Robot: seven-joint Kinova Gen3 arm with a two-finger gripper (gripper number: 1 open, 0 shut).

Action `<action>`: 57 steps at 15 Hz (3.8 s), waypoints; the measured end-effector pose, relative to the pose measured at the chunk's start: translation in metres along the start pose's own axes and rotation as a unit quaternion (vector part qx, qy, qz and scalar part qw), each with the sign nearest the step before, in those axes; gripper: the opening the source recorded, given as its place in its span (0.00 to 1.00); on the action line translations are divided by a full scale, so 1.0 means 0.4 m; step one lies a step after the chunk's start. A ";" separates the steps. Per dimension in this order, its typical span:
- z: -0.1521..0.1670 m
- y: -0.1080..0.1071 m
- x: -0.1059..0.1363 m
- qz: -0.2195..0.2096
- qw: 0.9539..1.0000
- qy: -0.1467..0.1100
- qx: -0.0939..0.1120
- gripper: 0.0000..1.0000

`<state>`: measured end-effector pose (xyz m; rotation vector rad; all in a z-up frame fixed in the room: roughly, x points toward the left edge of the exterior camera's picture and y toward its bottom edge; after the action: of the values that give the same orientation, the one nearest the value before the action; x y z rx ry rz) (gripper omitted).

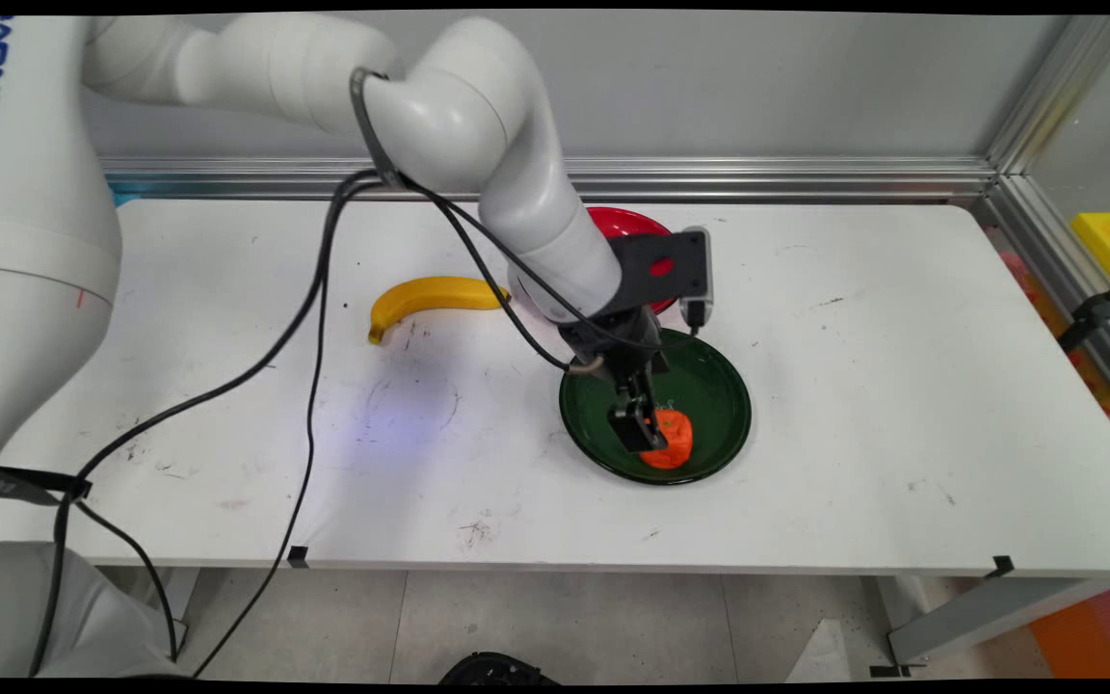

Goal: Pick up the mandarin from the green plate, then place the picked object on the red plate

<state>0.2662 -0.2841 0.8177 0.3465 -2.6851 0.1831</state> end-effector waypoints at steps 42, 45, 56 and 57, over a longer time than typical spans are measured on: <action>-0.038 -0.462 -0.051 -0.016 0.996 0.011 0.084 0.00; -0.018 -0.485 -0.086 -0.024 0.996 0.005 0.082 0.00; 0.038 -0.481 -0.176 -0.046 0.997 -0.008 0.061 0.00; 0.043 -0.479 -0.180 -0.046 0.997 -0.008 0.061 0.00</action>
<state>0.3744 -0.4560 0.7857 0.5106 -2.6725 0.3174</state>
